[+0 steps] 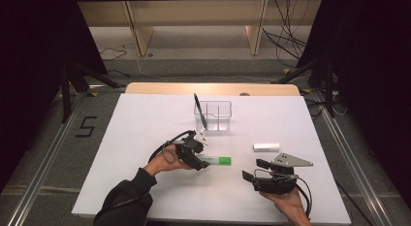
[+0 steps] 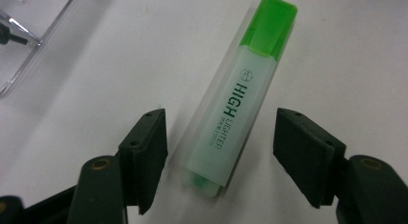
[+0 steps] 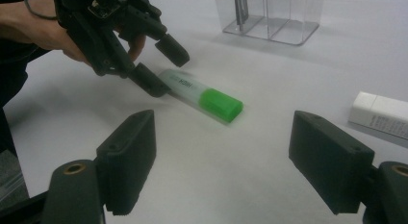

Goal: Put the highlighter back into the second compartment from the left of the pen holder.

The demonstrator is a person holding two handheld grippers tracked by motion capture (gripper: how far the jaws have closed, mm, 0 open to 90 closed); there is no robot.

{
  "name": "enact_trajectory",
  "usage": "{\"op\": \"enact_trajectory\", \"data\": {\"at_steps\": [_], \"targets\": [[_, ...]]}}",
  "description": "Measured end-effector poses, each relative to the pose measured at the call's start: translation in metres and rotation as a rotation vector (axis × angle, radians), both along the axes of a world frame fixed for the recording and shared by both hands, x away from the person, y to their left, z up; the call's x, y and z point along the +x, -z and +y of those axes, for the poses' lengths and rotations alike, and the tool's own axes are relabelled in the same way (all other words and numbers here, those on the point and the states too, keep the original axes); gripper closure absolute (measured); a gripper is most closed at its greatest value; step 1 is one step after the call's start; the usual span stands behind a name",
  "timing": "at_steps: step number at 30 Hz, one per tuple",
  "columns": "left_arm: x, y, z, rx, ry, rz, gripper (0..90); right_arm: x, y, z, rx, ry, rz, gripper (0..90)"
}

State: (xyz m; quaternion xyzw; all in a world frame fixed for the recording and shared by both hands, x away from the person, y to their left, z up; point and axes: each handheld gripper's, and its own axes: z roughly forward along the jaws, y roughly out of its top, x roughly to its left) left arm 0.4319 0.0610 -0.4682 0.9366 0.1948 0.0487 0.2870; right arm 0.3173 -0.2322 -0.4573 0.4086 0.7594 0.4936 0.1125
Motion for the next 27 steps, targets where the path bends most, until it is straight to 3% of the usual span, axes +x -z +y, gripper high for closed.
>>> {"op": "enact_trajectory", "data": {"at_steps": [13,27], "targets": [[-0.0014,0.0049,-0.0052,0.041,0.044,-0.013,51.5,-0.0005,0.0012,0.0020,-0.001,-0.007,0.004,25.6],[-0.0022,0.0067,0.0012,0.002,0.111,-0.017,65.4,-0.0004,0.0015,0.0014,-0.006,-0.002,0.001,25.7]]}}
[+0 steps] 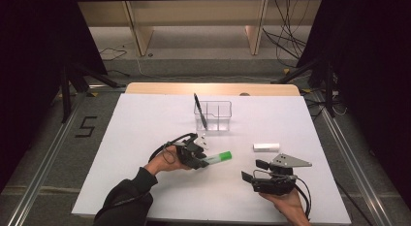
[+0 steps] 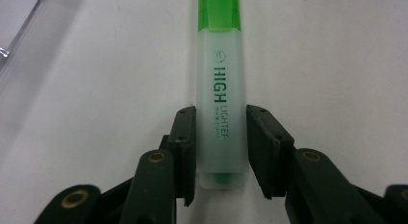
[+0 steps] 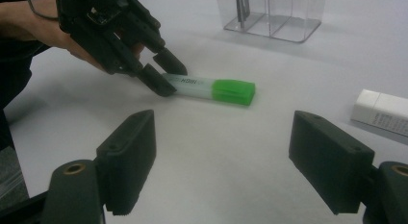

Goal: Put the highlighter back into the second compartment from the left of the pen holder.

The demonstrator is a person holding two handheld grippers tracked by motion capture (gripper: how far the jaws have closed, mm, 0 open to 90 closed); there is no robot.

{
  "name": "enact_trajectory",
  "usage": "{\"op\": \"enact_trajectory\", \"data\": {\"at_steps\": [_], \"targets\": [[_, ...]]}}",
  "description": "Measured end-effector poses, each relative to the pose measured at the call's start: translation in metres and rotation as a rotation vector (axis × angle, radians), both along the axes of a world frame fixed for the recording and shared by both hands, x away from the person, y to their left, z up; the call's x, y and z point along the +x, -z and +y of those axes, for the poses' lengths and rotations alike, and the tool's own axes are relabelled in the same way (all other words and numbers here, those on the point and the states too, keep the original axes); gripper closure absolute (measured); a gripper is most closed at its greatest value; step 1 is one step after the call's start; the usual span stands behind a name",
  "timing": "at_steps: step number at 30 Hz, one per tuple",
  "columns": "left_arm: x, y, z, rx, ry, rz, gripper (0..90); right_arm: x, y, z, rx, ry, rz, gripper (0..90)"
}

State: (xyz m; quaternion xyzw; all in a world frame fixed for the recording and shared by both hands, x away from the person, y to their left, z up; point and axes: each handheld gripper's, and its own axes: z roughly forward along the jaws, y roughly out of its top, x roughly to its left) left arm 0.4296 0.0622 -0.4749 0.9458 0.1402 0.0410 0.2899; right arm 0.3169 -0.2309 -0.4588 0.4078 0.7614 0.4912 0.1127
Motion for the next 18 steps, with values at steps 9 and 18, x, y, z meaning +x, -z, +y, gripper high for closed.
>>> {"op": "enact_trajectory", "data": {"at_steps": [9,18], "targets": [[-0.0031,-0.0001,0.0003,-0.006,-0.001,-0.027,66.1,-0.0004,-0.0014,-0.0018,0.003,0.007,-0.001,25.9],[-0.0070,-0.0076,0.0033,-0.066,-0.066,-0.068,66.2,-0.0006,-0.0020,-0.0027,0.022,0.023,-0.006,26.0]]}}
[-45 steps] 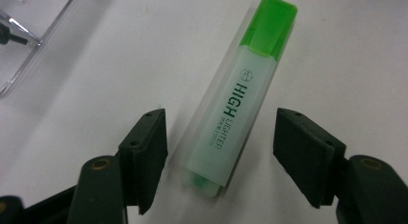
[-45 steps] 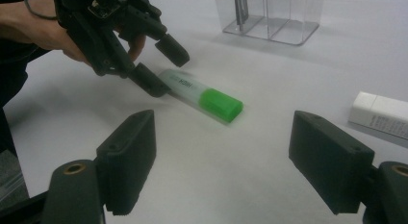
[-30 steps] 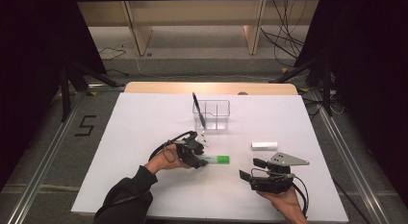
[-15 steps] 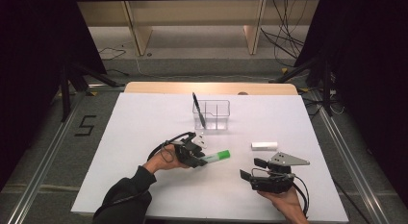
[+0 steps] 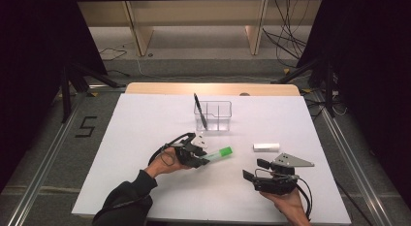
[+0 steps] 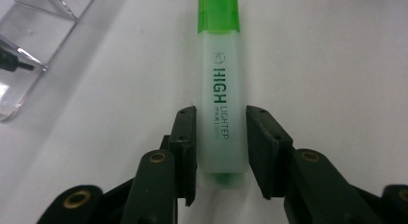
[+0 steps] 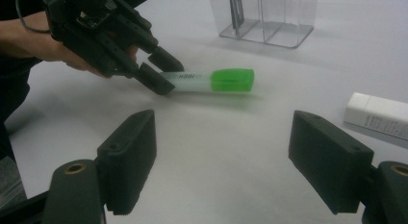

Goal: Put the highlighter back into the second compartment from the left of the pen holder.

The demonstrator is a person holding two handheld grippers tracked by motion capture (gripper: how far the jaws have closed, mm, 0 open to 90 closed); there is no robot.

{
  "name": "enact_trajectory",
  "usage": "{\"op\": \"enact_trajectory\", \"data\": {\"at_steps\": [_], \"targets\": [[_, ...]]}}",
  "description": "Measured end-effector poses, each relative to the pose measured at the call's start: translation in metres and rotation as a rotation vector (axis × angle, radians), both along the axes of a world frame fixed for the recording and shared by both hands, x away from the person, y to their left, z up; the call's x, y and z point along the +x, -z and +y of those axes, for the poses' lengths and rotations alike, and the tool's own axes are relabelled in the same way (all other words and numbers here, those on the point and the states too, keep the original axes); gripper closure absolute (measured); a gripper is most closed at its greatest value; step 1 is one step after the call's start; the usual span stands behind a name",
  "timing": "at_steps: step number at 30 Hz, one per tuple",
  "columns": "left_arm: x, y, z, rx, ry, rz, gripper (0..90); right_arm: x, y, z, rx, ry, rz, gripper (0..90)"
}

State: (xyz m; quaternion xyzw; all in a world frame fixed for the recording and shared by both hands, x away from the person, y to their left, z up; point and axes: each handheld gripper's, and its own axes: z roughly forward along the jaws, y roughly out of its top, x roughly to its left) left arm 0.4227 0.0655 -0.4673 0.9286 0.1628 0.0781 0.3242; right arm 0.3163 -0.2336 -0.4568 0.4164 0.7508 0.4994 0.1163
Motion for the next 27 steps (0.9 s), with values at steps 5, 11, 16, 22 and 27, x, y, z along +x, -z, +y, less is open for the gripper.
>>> {"op": "enact_trajectory", "data": {"at_steps": [5,11,16,22,27], "targets": [[-0.007,-0.006,0.000,-0.049,-0.037,-0.033,66.1,0.000,-0.001,0.000,0.024,0.011,0.006,26.3],[-0.015,-0.011,0.007,-0.129,-0.121,-0.038,66.1,0.000,-0.004,-0.001,0.061,0.039,0.007,27.7],[-0.027,-0.013,0.020,-0.228,-0.196,-0.056,66.1,0.002,-0.006,0.002,0.109,0.070,0.019,28.3],[-0.038,-0.011,0.030,-0.306,-0.237,-0.088,66.1,0.006,-0.007,0.012,0.149,0.064,0.026,31.4],[-0.046,-0.011,0.029,-0.343,-0.238,-0.109,66.1,0.013,-0.009,0.023,0.186,0.044,0.042,32.0]]}}
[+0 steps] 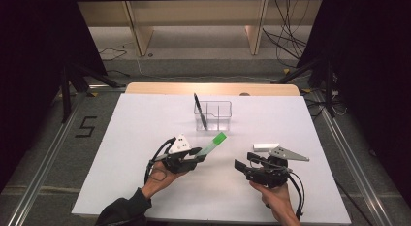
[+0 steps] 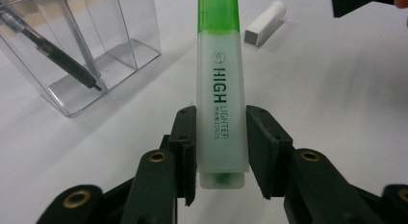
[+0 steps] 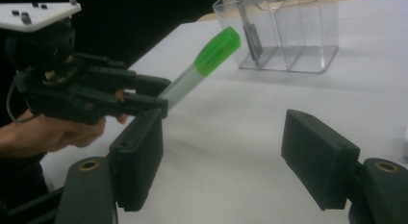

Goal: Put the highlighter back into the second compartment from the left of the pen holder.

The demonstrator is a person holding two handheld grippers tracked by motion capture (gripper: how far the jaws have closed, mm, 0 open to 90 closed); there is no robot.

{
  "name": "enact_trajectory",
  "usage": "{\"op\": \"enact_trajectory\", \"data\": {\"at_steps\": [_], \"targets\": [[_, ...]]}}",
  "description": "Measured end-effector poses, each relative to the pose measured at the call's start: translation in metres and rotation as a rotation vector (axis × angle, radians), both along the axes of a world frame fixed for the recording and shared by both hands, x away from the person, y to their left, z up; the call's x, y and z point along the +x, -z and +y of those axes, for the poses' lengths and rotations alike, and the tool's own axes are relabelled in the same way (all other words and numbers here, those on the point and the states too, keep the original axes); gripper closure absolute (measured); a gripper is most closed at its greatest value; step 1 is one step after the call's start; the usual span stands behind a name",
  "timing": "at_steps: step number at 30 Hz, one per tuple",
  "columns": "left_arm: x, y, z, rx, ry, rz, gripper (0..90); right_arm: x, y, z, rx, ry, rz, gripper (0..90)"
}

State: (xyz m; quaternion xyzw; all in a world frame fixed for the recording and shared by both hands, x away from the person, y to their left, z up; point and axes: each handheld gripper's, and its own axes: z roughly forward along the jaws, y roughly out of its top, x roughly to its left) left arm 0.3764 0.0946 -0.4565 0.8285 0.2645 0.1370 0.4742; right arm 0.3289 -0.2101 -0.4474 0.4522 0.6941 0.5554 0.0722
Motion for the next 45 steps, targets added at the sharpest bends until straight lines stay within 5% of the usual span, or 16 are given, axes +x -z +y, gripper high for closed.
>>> {"op": "enact_trajectory", "data": {"at_steps": [8,20,26,45], "targets": [[-0.016,0.000,0.003,-0.067,-0.015,-0.008,66.1,0.010,-0.004,0.017,0.048,-0.020,0.000,35.0],[-0.036,0.000,0.007,-0.094,-0.021,-0.017,66.1,0.019,-0.005,0.042,0.137,-0.061,0.064,40.3],[-0.042,-0.004,0.014,-0.122,-0.025,-0.035,66.1,0.019,-0.005,0.052,0.144,-0.083,0.072,42.1],[-0.056,-0.001,0.007,-0.102,0.011,-0.065,66.1,0.022,-0.002,0.062,0.207,-0.105,0.125,57.6]]}}
